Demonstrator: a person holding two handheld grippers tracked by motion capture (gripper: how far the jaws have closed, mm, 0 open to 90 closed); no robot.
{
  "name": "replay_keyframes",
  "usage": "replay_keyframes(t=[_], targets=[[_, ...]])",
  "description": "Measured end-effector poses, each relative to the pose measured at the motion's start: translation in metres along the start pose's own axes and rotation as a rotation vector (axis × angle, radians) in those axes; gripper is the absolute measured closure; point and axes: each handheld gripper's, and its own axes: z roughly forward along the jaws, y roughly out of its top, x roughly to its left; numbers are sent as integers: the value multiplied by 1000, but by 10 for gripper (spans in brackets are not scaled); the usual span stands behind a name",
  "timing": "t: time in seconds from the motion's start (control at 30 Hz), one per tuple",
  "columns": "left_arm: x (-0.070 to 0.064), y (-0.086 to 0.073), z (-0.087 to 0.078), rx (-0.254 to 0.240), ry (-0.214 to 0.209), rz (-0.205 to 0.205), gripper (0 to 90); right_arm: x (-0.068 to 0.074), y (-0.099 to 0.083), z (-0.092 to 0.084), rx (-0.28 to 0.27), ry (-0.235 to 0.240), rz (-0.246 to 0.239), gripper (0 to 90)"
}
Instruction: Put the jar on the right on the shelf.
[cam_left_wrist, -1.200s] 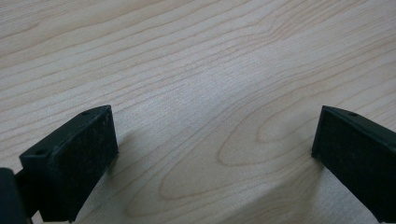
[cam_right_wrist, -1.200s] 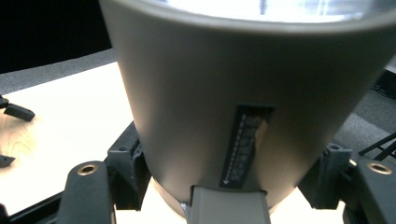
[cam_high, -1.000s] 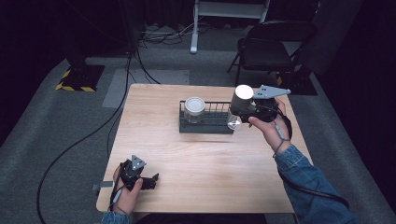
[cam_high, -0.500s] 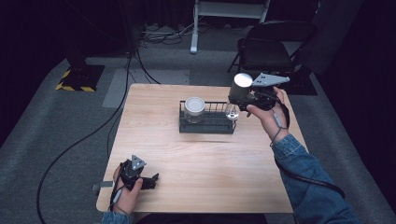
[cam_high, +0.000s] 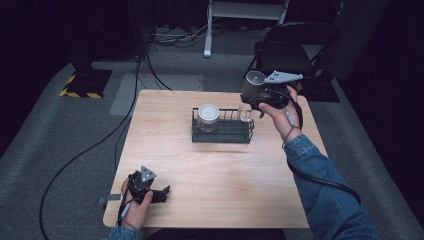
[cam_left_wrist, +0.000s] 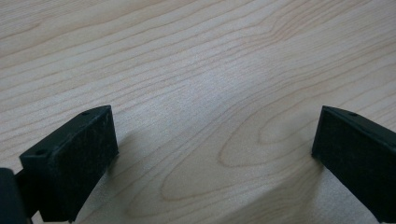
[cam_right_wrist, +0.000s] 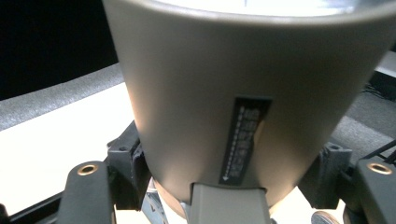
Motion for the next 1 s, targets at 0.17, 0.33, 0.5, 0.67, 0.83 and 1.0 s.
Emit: replay_keyframes(t=[0.17,0.33,0.5,0.67,0.83,1.0], targets=[[0,0,0,0,0,0,1,-3,-2,9,-10,-6,-5,309],[0,0,0,0,0,0,1,-5,-4,20,-13,2,-6,309],[0,0,0,0,1,1,1,-7,-9,28,-18,-1,-14,309],[0,0,0,0,1,1,1,-10,-14,34,-11,-3,-5,309],[0,0,0,-1,1,0,1,-11,-20,42,-4,-3,-1,309],[0,0,0,0,0,1,1,-11,-25,49,5,-2,-2,309]])
